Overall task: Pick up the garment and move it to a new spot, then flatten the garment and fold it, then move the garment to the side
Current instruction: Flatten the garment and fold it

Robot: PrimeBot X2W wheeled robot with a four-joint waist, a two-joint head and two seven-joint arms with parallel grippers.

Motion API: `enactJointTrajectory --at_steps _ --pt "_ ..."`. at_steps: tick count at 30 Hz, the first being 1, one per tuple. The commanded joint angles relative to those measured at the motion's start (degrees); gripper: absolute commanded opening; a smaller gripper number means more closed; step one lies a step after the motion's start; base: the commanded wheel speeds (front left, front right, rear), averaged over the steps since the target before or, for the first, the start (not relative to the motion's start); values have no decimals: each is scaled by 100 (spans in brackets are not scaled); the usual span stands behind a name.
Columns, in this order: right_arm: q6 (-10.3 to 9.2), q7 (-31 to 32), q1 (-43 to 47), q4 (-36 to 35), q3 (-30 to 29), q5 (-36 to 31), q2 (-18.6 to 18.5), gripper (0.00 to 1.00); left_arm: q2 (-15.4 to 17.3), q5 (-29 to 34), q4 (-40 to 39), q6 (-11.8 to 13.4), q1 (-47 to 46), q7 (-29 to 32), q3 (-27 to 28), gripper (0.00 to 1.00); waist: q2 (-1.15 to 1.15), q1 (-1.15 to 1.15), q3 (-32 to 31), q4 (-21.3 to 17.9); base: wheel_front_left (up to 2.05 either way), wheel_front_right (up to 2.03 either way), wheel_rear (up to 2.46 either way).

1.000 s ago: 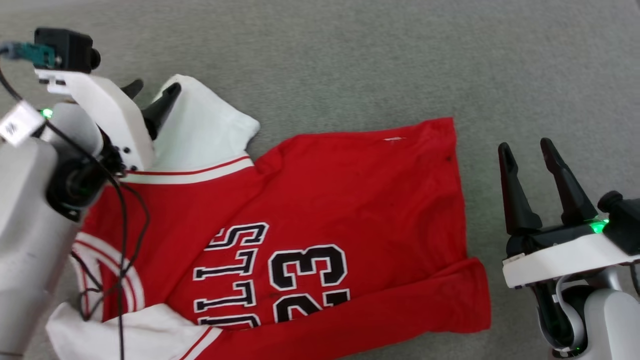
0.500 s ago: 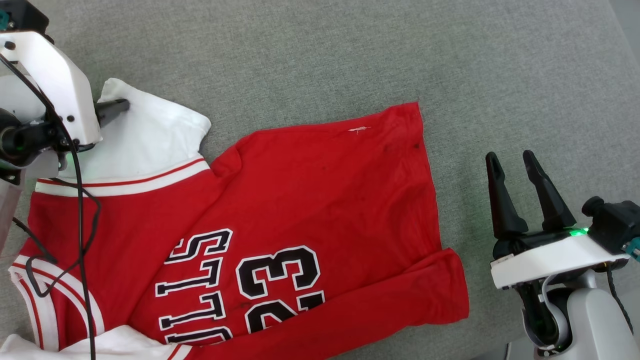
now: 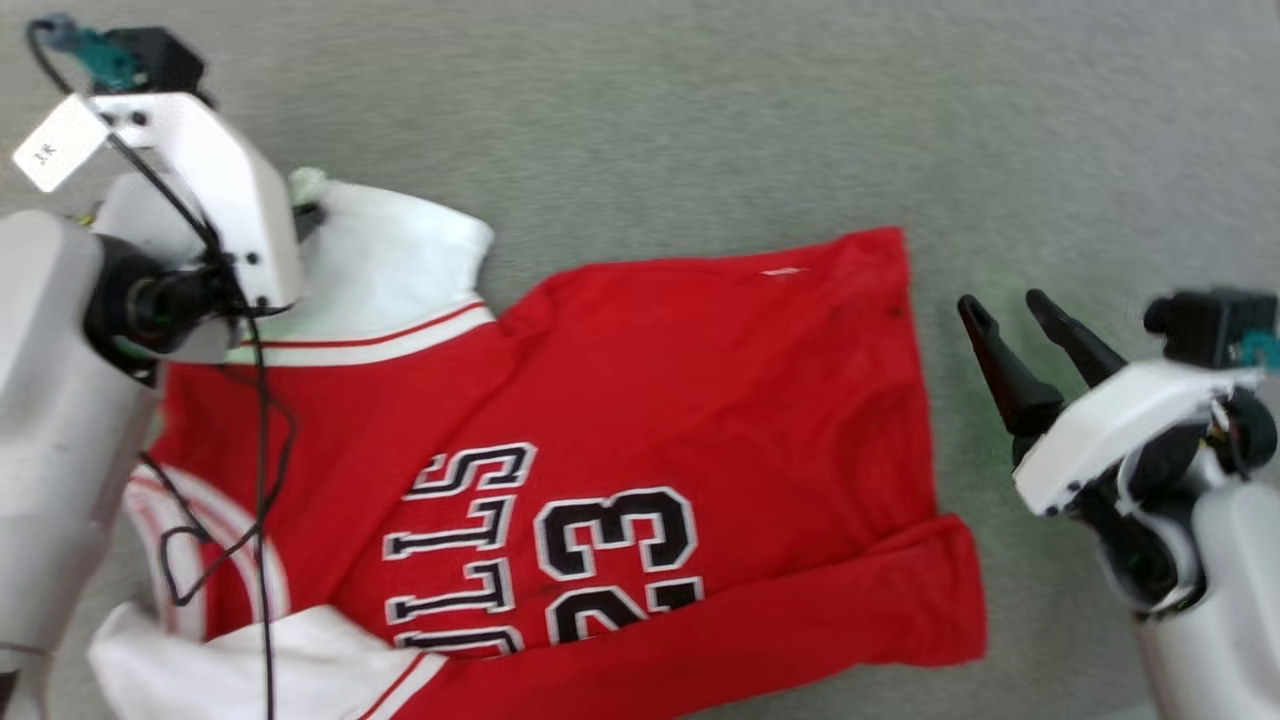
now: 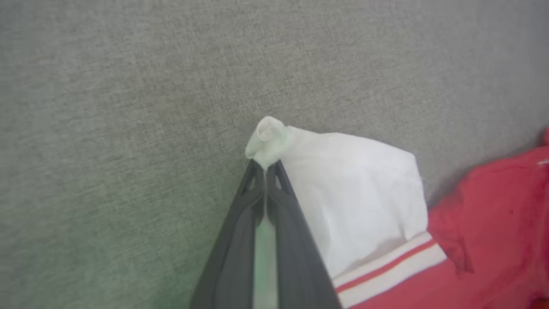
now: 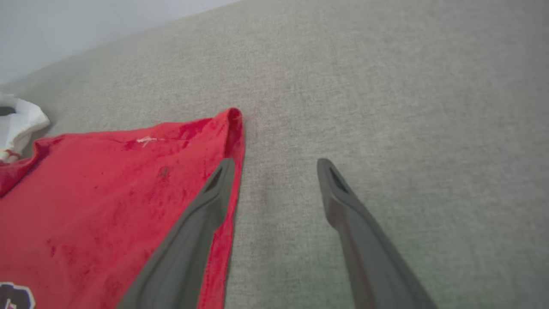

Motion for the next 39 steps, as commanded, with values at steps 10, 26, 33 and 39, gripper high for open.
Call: enactJointTrajectory --at_steps 10,26,33,39 --pt "-5 2381 -1066 378 60 310 -711 100 -390 159 -406 -346 -213 -911 22 0 0 0 -109 1095 0 0 0" --pt "-3 4131 -1229 1567 503 378 -783 0 -512 140 -507 -529 38 -1466 38 0 0 0 114 1576 0 0 0" --pt "-4 3580 -1357 811 135 526 -993 0 -278 106 -653 -435 479 -1847 221 0 0 0 -296 1536 0 0 0" --pt "-4 3315 -616 82 -97 517 -939 0 -1 -66 -1061 -215 1355 -2192 475 0 0 0 -749 1534 0 0 0"
